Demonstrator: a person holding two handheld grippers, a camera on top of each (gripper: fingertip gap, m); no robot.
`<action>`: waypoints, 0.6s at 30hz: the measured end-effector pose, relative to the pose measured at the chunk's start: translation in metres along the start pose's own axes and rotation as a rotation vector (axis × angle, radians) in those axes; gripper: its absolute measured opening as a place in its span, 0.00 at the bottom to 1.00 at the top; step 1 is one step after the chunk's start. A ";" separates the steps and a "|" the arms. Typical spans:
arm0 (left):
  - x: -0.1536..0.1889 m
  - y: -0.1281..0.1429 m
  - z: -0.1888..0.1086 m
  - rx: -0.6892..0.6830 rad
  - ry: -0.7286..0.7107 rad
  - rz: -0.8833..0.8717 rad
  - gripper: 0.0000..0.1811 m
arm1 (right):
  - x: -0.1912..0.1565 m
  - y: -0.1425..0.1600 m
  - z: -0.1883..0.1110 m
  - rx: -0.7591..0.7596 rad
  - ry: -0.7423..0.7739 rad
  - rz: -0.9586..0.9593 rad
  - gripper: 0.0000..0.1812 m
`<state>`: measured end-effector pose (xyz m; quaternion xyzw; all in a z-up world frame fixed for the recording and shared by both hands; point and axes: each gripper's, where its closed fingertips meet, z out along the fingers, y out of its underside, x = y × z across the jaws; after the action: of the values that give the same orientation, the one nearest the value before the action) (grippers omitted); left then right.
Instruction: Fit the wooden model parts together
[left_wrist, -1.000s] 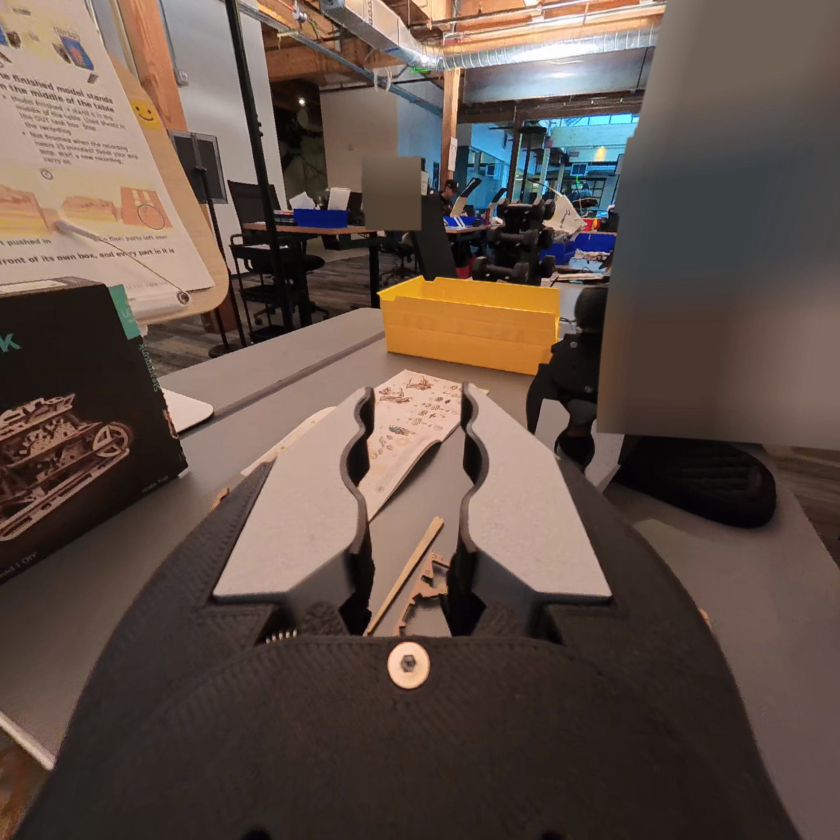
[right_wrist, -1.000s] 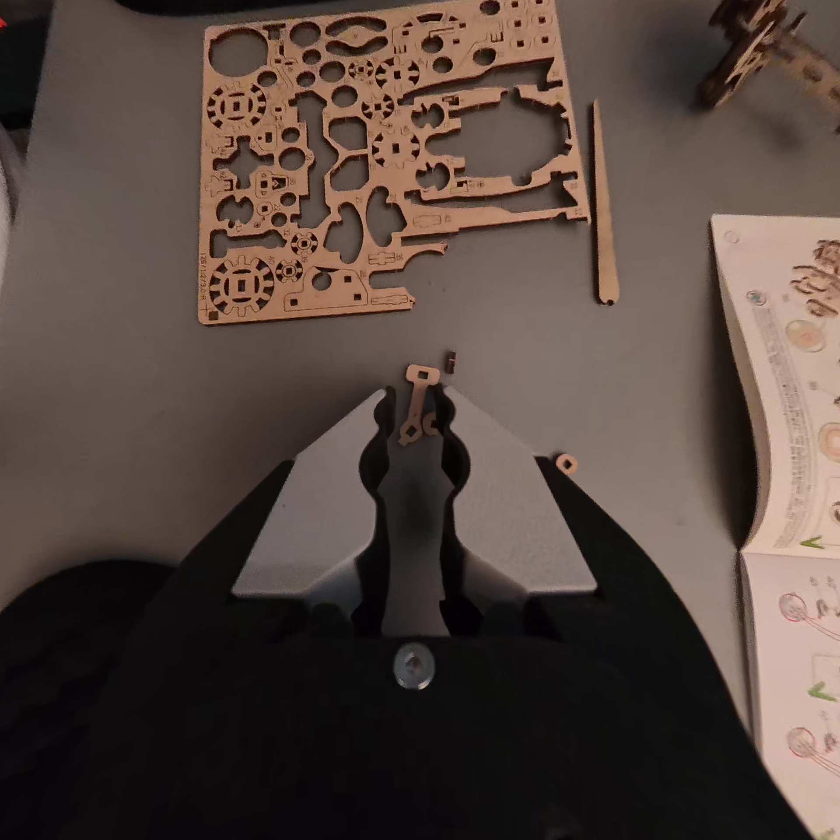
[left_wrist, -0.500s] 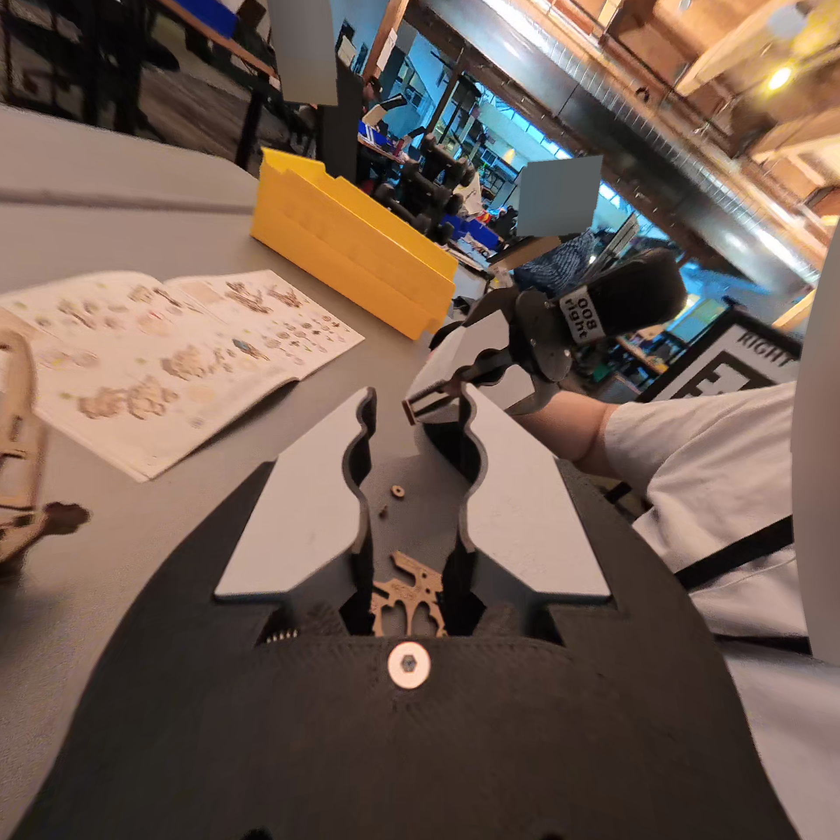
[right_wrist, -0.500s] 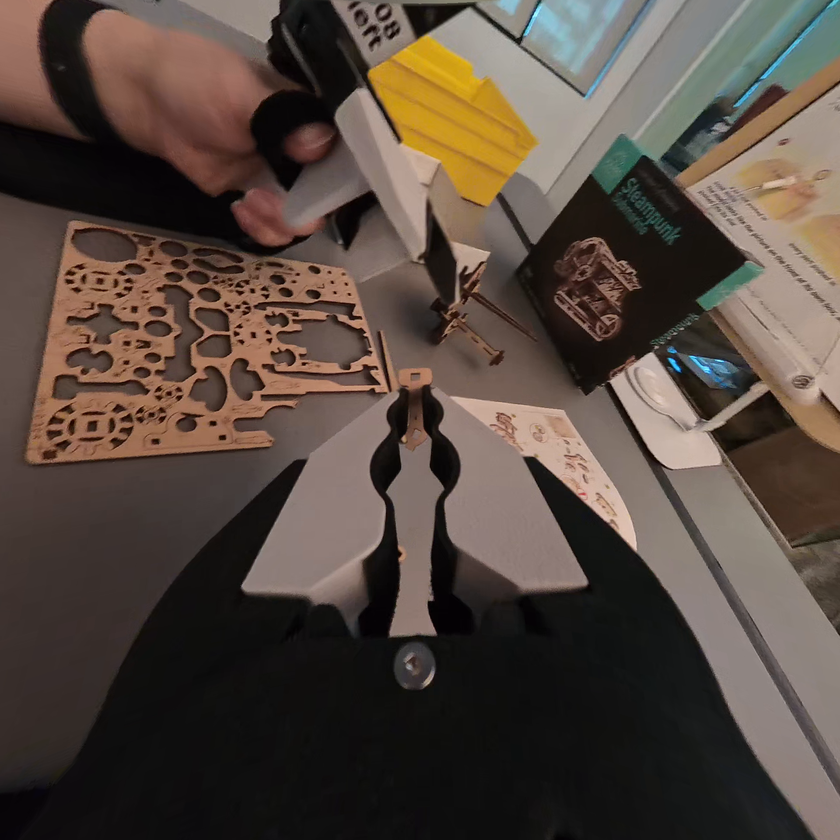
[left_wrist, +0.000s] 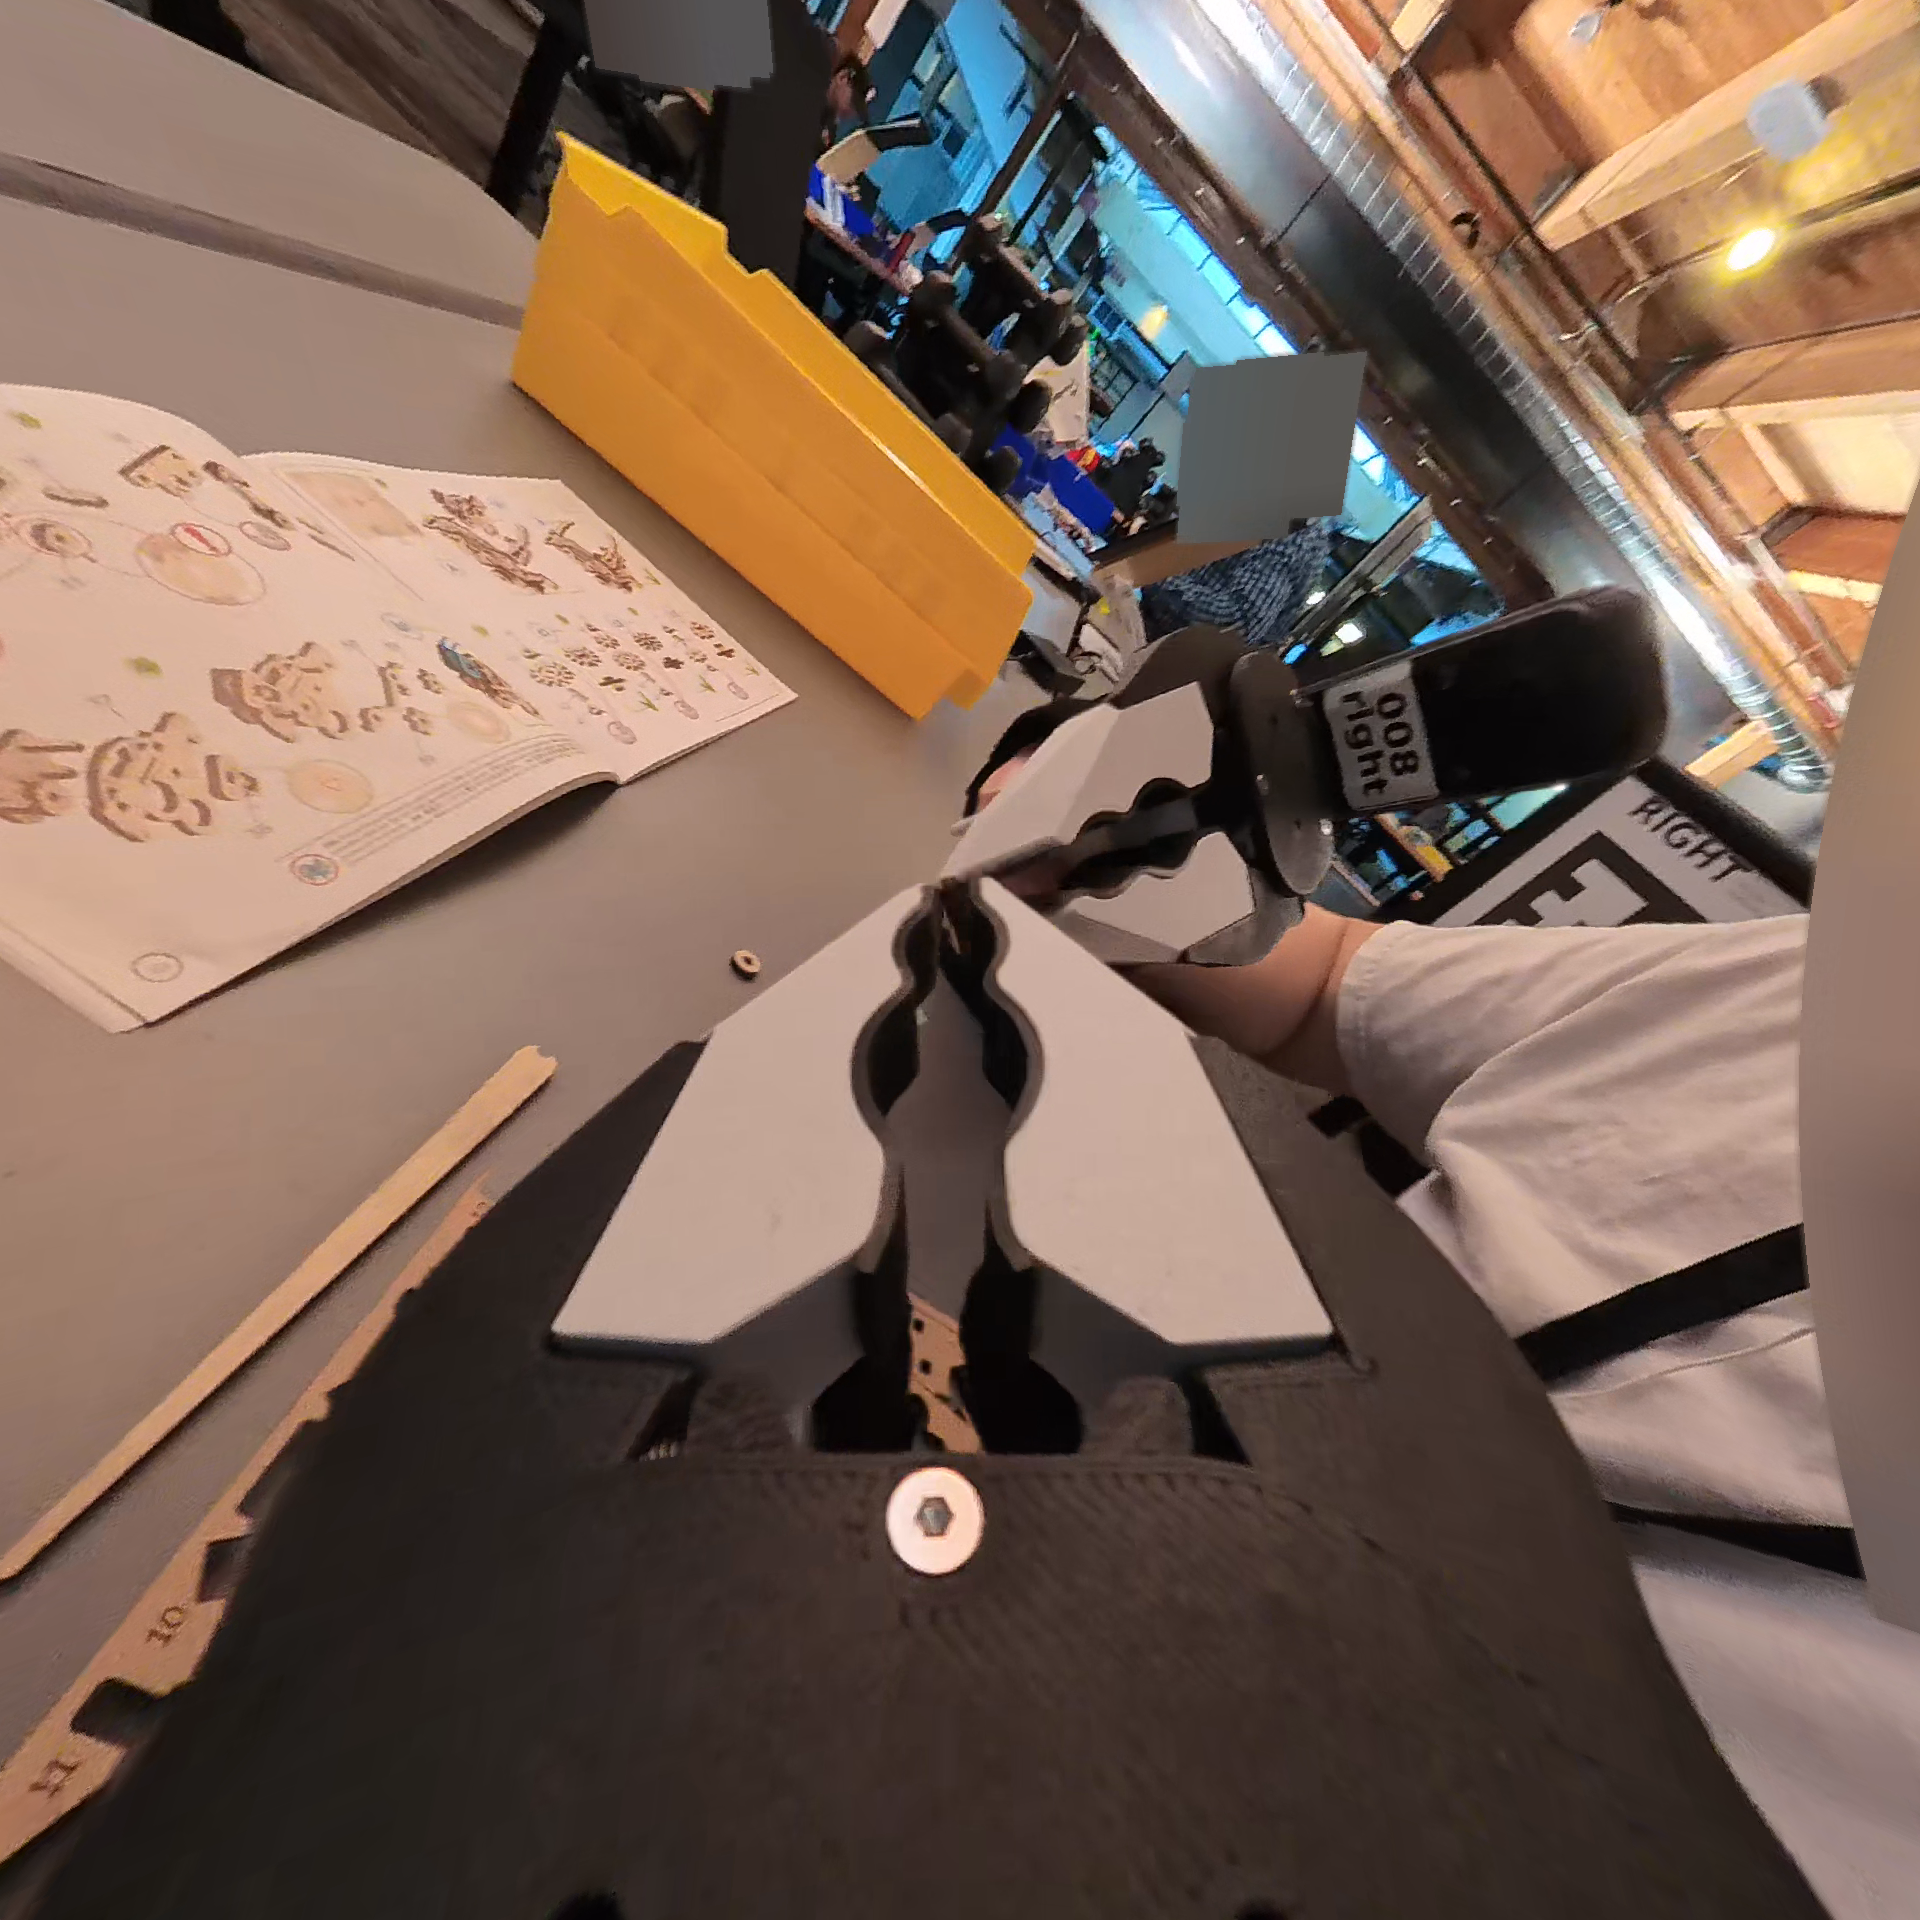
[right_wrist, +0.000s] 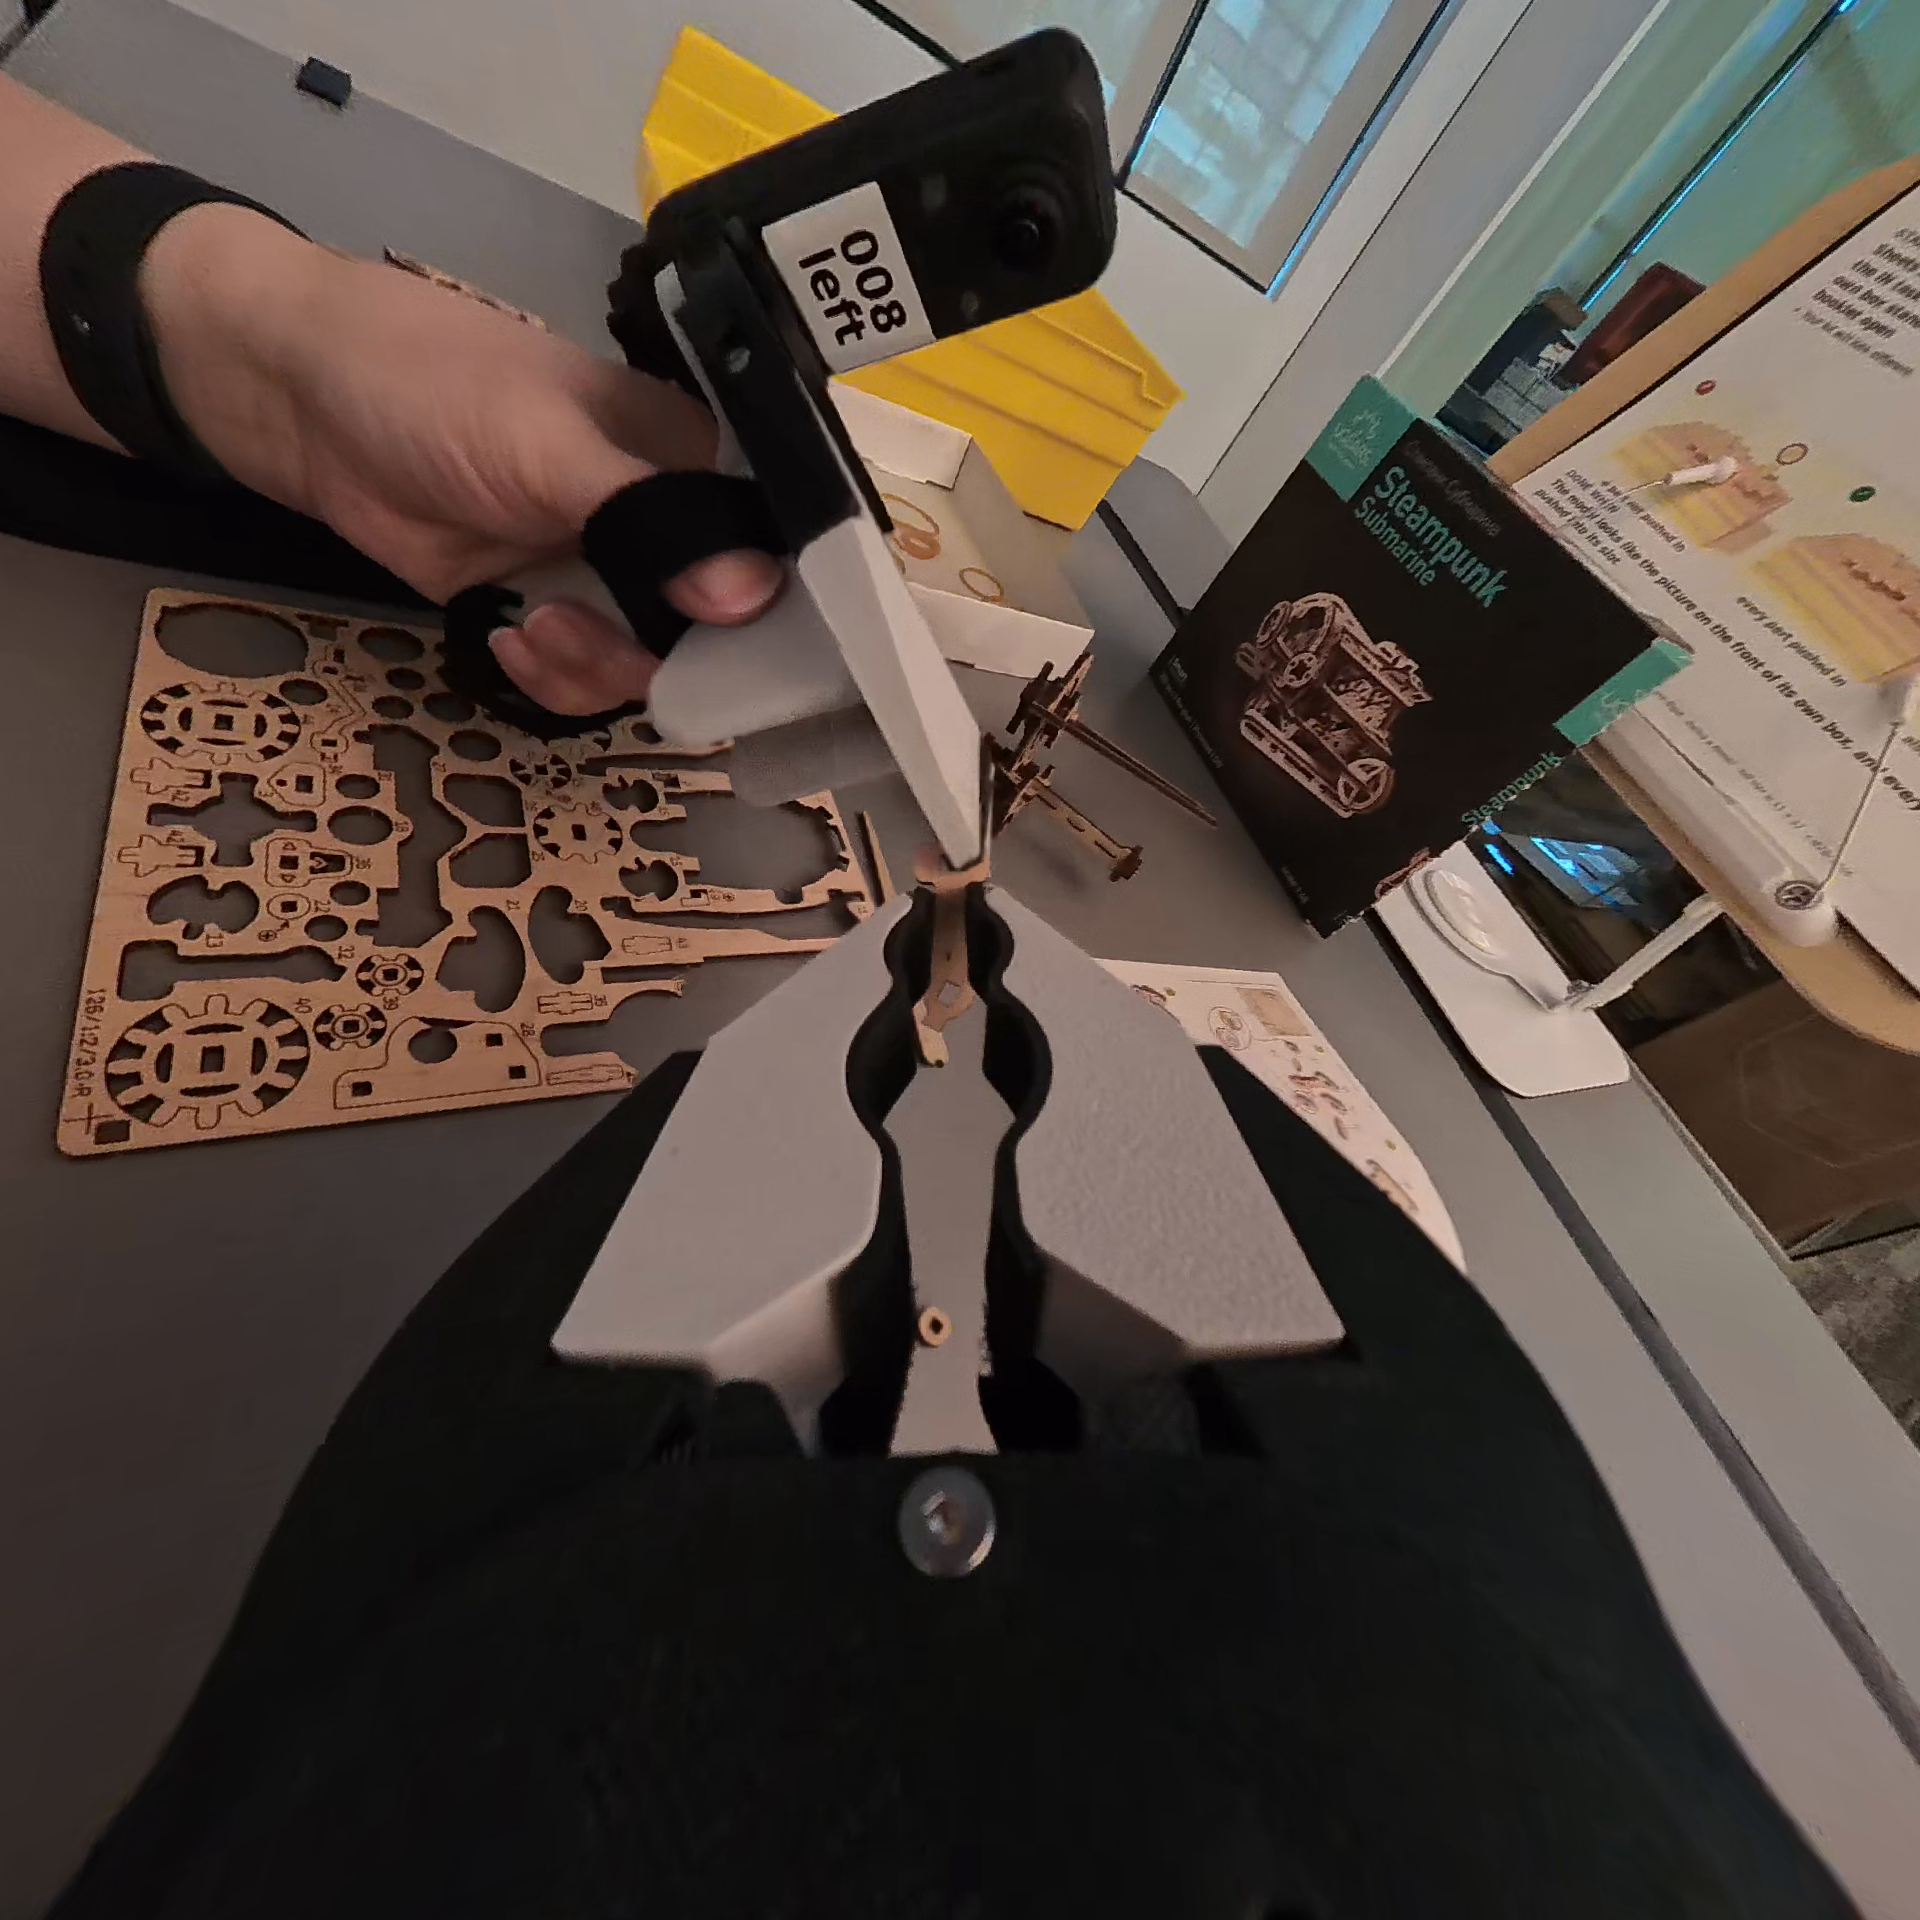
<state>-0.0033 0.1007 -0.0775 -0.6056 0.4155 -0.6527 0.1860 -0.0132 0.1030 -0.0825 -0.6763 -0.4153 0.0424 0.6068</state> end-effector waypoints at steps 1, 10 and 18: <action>-0.001 0.000 0.000 -0.001 -0.013 0.019 0.01 | 0.000 0.001 0.000 0.007 -0.004 0.015 0.02; -0.020 -0.006 -0.017 -0.021 -0.153 0.036 0.00 | 0.008 0.014 0.004 0.017 -0.003 0.068 0.12; -0.044 -0.014 -0.037 -0.253 -0.327 -0.015 0.00 | 0.021 0.009 0.003 0.016 -0.040 0.097 0.12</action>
<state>-0.0259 0.1539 -0.0920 -0.7251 0.4540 -0.4897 0.1685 0.0034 0.1192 -0.0813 -0.6899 -0.3936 0.0886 0.6010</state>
